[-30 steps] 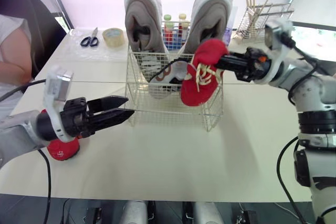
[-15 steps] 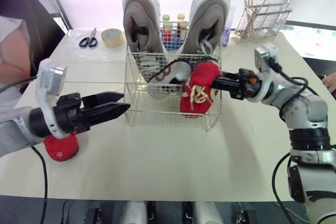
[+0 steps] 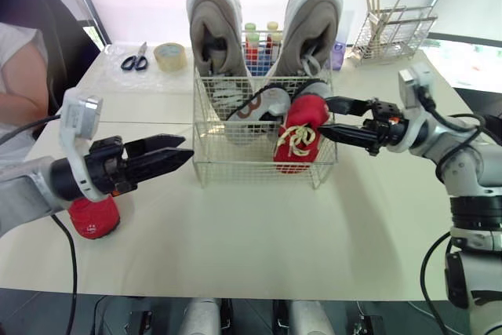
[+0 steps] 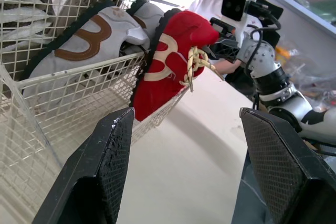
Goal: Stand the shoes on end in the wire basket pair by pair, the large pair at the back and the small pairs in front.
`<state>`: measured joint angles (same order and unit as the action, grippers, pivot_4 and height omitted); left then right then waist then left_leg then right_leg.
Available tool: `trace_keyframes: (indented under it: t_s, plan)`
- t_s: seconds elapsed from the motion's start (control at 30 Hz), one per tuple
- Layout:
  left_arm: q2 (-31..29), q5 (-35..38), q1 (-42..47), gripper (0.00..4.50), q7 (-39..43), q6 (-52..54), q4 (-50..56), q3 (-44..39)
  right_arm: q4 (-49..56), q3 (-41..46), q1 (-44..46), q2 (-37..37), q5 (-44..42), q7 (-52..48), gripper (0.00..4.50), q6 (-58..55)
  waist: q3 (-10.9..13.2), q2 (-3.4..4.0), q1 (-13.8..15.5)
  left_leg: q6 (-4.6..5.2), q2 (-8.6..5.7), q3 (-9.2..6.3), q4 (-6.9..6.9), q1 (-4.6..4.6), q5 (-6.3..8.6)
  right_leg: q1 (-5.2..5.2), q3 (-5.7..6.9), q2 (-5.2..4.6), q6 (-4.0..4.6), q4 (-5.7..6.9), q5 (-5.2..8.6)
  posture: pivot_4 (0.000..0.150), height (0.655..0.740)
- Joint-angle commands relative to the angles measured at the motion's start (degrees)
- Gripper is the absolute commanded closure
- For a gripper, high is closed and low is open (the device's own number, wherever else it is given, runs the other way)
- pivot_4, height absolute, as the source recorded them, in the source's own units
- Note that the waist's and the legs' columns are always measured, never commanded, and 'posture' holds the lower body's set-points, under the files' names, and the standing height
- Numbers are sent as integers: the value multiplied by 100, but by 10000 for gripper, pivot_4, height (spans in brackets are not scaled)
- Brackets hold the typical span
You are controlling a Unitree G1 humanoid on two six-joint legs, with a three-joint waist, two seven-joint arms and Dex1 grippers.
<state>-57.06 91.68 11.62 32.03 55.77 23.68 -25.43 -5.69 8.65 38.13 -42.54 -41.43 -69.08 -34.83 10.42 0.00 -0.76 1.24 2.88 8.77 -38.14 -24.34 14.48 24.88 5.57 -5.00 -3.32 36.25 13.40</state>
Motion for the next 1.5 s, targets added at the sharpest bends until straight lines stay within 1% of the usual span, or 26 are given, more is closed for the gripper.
trace_keyframes:
  t_s: [0.03,0.2,0.3,0.37,0.5,0.57,0.63,0.7,0.77,0.83,0.9,0.97,1.03,1.13,1.2,1.27,1.37,1.43,1.5]
  plan:
    - [58,-13,70,11950,11,-78,66,-50,483,451,-31,-104,-225,393,2155,-210,0,0,0,0,0,0,0,0,0,1,-2,-1,0,0,0,1500,7352]
    - [127,-43,36,11950,21,-74,59,-85,1187,770,-238,-60,-814,673,2155,-693,0,0,-6,0,3,-1,2,-5,0,6,-2,2,-2,0,-1,1500,7352]
    - [131,-78,2,11950,51,-68,38,-121,1483,839,-463,-224,-877,703,2155,-816,0,0,2,1,4,-2,3,-5,0,5,-1,3,-2,0,-1,1500,7352]
    - [125,-103,-19,11950,63,-65,1,-162,1481,980,-499,-339,-895,749,2155,-826,0,0,11,2,1,-2,2,-5,1,4,-1,2,-2,0,0,1500,7352]
    - [57,-228,-64,11950,100,-54,-151,-302,1207,1268,-185,-556,-1005,732,2155,-785,0,0,7,5,-3,0,1,-5,2,4,-2,1,-1,0,0,1500,7352]
    - [-64,-332,-90,11950,109,-35,-381,-508,1190,1433,311,-628,-1412,719,2155,-930,3,5,-23,5,-2,0,1,-5,2,6,-2,2,-1,0,0,1500,7352]
    - [-238,-310,-81,6630,98,14,-793,-856,1245,1466,1075,-544,-2008,889,0,-1205,5,9,-59,5,4,7,2,-5,2,16,-4,6,-1,6,-1,1500,7352]
    - [-411,-483,-123,993,155,2,-1172,-1222,1434,1289,1570,-429,-2380,893,0,-1407,4,7,-62,3,12,13,10,-8,1,34,-10,15,0,16,0,1500,7352]
    - [-630,-1028,-237,993,198,-127,-1709,-1639,1693,842,1863,-232,-2686,824,0,-1734,-1,-1,-46,1,28,7,17,-7,1,34,-10,31,6,15,4,1500,7352]
    - [-845,-1486,-409,993,324,-149,-2342,-2057,2144,113,1819,-183,-2497,528,0,-1903,-1,-2,-57,2,35,9,20,-6,3,36,-8,34,14,16,7,1500,7352]
    - [-1031,-1938,-724,993,540,-97,-2890,-2474,2601,-788,1529,-275,-1726,88,0,-1601,-2,-4,-48,11,38,16,21,-8,9,42,-4,32,17,15,6,1500,7352]
    - [-1111,-2454,-1305,993,950,-84,-3152,-2899,2829,-1655,1251,-371,-675,-351,0,-851,-2,-4,-40,12,38,27,20,-10,11,47,-5,25,17,12,6,1500,7352]
    - [-1031,-2889,-1955,993,1231,-64,-3164,-3254,2865,-2025,1213,-211,-210,-384,0,-514,-2,-4,-38,1,32,40,19,-16,7,54,-5,13,17,4,6,1500,7352]
    - [-661,-3237,-2816,993,1522,2,-2979,-3656,2912,-2099,1264,45,-115,-295,0,-444,-5,-14,-28,-13,10,44,19,-22,18,72,-4,-15,23,2,9,1500,7352]
    - [-258,-3385,-3334,993,1596,20,-2634,-3669,2946,-2084,1234,110,-91,-312,0,-429,-11,-24,-26,-12,5,45,19,-22,21,84,-4,-33,34,0,14,1500,7352]
    - [177,-3401,-3586,993,1471,65,-2289,-3553,2942,-2097,1202,112,-28,-318,0,-433,-23,-42,-18,-12,2,43,20,-21,23,86,7,-52,37,-1,15,1500,7352]
    - [577,-3548,-3561,993,1286,-74,-2125,-3289,2899,-2094,1182,120,0,-355,0,-467,-42,-74,4,-8,2,39,23,-22,27,88,12,-62,46,-3,12,1500,7352]
    - [729,-3787,-3328,993,1153,-322,-2293,-3037,2872,-2098,1168,114,13,-417,0,-471,-50,-85,10,20,4,34,27,-21,43,91,16,-62,53,-2,9,1500,7352]
    - [790,-4072,-3009,993,1004,-589,-2545,-2802,2847,-2142,1165,87,126,-448,0,-422,-53,-86,6,20,4,35,30,-21,43,93,16,-63,59,-3,6,1500,7352]
